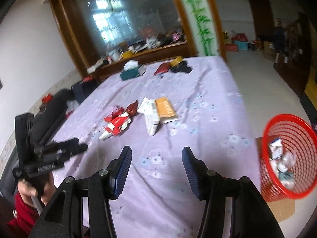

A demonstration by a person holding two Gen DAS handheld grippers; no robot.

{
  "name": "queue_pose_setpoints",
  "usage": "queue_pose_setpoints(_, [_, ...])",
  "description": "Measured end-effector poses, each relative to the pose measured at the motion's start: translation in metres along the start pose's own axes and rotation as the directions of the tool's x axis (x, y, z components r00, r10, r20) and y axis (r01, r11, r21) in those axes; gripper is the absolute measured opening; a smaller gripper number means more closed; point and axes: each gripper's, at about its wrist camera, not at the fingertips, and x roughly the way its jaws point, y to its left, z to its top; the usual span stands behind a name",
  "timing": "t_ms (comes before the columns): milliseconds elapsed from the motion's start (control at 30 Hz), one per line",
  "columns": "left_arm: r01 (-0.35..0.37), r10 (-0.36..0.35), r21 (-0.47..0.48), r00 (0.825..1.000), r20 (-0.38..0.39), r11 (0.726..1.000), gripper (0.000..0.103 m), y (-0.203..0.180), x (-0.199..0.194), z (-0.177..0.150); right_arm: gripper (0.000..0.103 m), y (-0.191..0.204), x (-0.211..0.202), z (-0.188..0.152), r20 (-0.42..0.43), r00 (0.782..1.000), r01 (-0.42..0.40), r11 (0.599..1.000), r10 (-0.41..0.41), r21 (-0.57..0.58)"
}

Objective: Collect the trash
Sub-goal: 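Return both tools to the table above the red wrappers and boxes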

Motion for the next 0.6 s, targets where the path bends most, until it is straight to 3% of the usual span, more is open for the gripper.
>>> queue_pose_setpoints(167, [-0.061, 0.061, -0.017, 0.998, -0.018, 0.998, 0.072, 0.028, 0.022, 0.016, 0.057, 0.013, 0.046, 0.028, -0.062, 0.998, -0.021, 0.998, 0.017, -0.059])
queue_pose_setpoints(367, [-0.054, 0.054, -0.002, 0.998, -0.044, 0.999, 0.072, 0.036, 0.038, 0.027, 0.057, 0.019, 0.114, 0.060, -0.129, 0.992, -0.024, 0.995, 0.011, -0.098])
queue_pose_setpoints(600, [-0.028, 0.028, -0.003, 0.998, -0.059, 1.000, 0.072, 0.039, 0.047, 0.036, 0.049, 0.017, 0.174, 0.072, -0.164, 0.984, 0.041, 0.990, -0.063, -0.136])
